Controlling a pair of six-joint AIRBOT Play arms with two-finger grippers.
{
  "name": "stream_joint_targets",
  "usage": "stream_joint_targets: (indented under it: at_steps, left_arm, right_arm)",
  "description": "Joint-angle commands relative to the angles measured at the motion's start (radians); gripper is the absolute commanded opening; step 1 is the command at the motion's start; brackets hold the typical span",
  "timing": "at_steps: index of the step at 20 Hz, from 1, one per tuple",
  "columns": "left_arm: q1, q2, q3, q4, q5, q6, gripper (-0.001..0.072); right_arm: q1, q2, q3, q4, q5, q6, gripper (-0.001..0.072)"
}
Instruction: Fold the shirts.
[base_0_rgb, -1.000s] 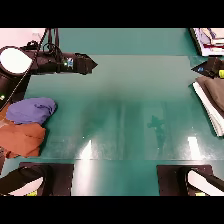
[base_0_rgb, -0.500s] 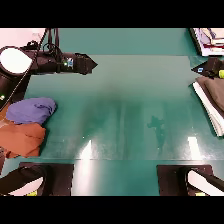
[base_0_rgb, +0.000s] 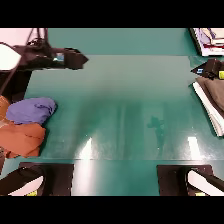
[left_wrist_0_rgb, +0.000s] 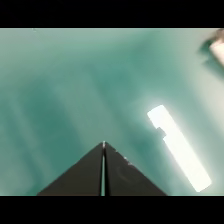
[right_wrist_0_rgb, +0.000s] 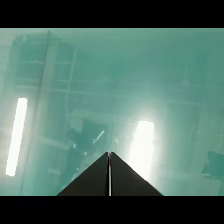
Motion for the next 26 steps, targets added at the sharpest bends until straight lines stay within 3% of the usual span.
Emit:
stream_joint_targets:
  at_steps: [1,4,5,7,8,14,16,19,21,22,26]
  left_arm:
    - [0.143,0.081,0.01,0.294,-0.274,-0.086,0.0025]
    - [0.286,0.122,0.01,0.575,-0.452,-0.116,0.0027]
    - [0.339,0.122,0.002,0.601,-0.483,-0.115,0.0073]
    - [0.42,0.122,-0.055,0.601,-0.449,-0.119,0.0549]
    - [0.452,0.122,-0.106,0.601,-0.404,-0.132,0.0587]
    - [0.511,0.081,-0.514,0.596,-0.039,-0.196,0.0587]
    - [0.511,0.033,-0.577,0.593,0.025,-0.228,0.0588]
    - [0.511,-0.025,-0.581,0.592,0.035,-0.251,0.0553]
    - [0.511,-0.024,-0.578,0.575,0.02,-0.265,0.0187]
    - [0.511,-0.016,-0.57,0.568,0.004,-0.265,0.0048]
    - [0.511,0.079,-0.424,0.554,-0.045,-0.264,0.0025]
  right_arm:
    - [0.001,0.001,0.0,0.0,0.008,0.0,0.0018]
    - [0.002,0.001,0.0,0.001,0.011,0.0,0.0018]
    - [0.002,0.001,0.0,0.0,0.01,0.0,0.0018]
    - [0.002,0.001,0.0,0.001,0.007,0.0,0.0018]
    - [0.002,0.001,0.0,0.0,0.007,0.0,0.0018]
    - [0.002,0.001,0.0,0.0,0.008,0.0,0.0017]
    - [0.002,0.001,0.0,0.0,0.008,0.0,0.0018]
    - [0.002,0.0,0.0,0.0,0.007,0.0,0.0018]
    - [0.002,0.0,0.0,0.0,0.007,0.0,0.0018]
    - [0.002,0.0,0.0,0.0,0.007,0.0,0.0018]
    - [0.002,0.001,0.0,0.01,-0.012,0.0,0.0018]
